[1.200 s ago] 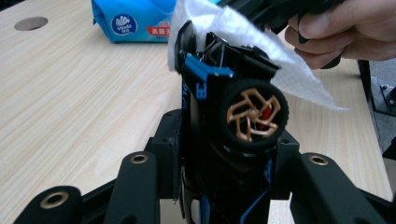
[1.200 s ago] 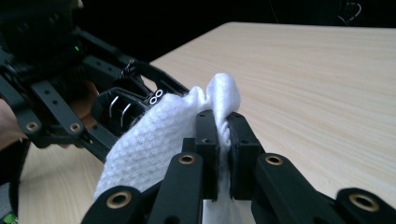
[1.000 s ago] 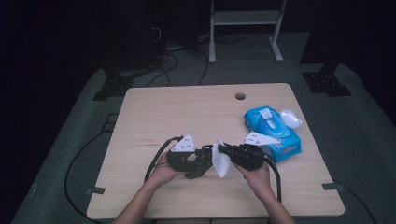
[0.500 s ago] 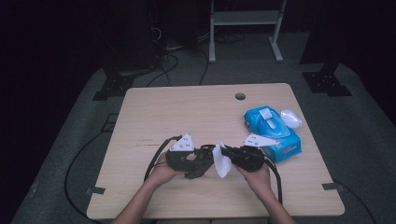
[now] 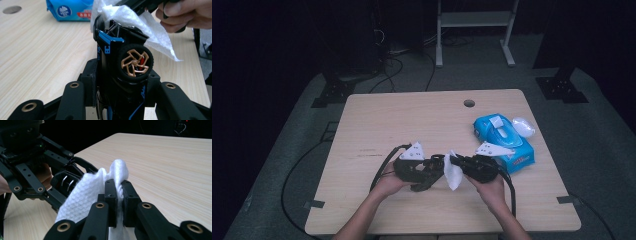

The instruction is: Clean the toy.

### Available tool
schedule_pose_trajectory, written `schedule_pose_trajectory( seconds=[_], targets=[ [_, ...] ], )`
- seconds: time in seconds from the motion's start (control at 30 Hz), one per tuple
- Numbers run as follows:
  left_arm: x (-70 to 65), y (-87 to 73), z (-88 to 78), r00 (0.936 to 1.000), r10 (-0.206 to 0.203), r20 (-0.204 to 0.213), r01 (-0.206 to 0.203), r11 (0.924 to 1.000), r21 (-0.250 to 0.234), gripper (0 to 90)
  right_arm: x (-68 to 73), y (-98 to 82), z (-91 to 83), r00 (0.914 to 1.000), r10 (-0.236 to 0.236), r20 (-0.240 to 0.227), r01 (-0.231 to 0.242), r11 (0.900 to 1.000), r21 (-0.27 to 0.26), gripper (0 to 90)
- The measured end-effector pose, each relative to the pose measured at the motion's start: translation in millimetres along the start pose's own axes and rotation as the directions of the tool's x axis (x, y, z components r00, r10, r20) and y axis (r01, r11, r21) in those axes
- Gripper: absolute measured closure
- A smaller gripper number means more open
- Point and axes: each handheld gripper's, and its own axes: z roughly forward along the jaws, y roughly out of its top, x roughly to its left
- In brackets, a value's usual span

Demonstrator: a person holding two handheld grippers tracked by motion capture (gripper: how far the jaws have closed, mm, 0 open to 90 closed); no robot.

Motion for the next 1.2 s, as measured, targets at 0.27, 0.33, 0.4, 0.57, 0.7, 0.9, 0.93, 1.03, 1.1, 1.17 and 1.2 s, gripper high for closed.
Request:
schedule_pose_trajectory(
  seconds=[0.27, 0.33, 0.4, 0.57, 0.7, 0.9, 0.93, 1.03, 1.1, 1.17, 1.2],
  targets=[
    [0.4, 5.9, 16.5, 0.9999, 0.011, -0.001, -0.011, 0.9942, 0.107, 57.3, -8.2, -1.4, -10.5, 0.9996, -0.001, 0.029, 0.000, 1.000, 0.006, 83.8],
    [2.1, 5.6, 18.6, 1.0000, 0.003, 0.006, -0.004, 0.9924, 0.123, 57.3, -9.1, -2.6, -11.0, 0.9996, 0.004, 0.029, -0.004, 1.000, 0.007, 83.9],
    [4.5, 5.1, 21.1, 0.9999, -0.009, 0.010, 0.008, 0.9884, 0.152, 57.3, -9.6, -3.4, -10.8, 0.9996, 0.004, 0.027, -0.004, 1.000, 0.011, 83.9],
    [8.8, 2.9, 27.1, 0.9999, -0.010, 0.011, 0.007, 0.9681, 0.250, 57.2, -9.1, -5.2, -6.6, 0.9997, 0.002, 0.022, -0.003, 1.000, 0.027, 83.8],
    [9.5, 0.2, 29.9, 0.9999, 0.004, 0.012, -0.007, 0.9575, 0.288, 57.1, -9.2, -5.7, -4.8, 0.9998, 0.002, 0.020, -0.003, 0.999, 0.034, 83.8],
    [11.1, -2.2, 27.3, 0.9998, -0.012, 0.016, 0.007, 0.9628, 0.270, 56.1, -8.8, -6.3, -2.6, 0.9999, 0.002, 0.016, -0.002, 0.999, 0.043, 83.8],
    [11.1, -2.2, 27.3, 0.9998, -0.012, 0.016, 0.007, 0.9628, 0.270, 55.4, -8.5, -6.5, -2.1, 0.9999, 0.003, 0.015, -0.004, 0.999, 0.044, 83.8],
    [11.5, -0.2, 16.2, 0.9999, -0.011, 0.011, 0.009, 0.9757, 0.219, 53.3, -7.5, -6.3, -0.6, 0.9999, 0.016, -0.004, -0.016, 0.999, 0.040, 83.8],
    [12.6, -1.4, 9.6, 0.9995, -0.027, 0.017, 0.023, 0.9823, 0.186, 52.2, -4.9, -5.1, 1.3, 0.9995, 0.021, -0.023, -0.020, 0.999, 0.042, 83.8],
    [14.3, -4.3, 0.2, 0.9986, -0.049, 0.020, 0.045, 0.9873, 0.153, 51.8, -1.6, -3.4, 3.9, 0.9991, 0.015, -0.039, -0.013, 0.999, 0.049, 83.8],
    [14.3, -4.3, 0.2, 0.9986, -0.049, 0.020, 0.045, 0.9873, 0.153, 51.7, -1.6, -3.4, 3.9, 0.9991, 0.015, -0.039, -0.013, 0.999, 0.049, 83.8]
  ],
)
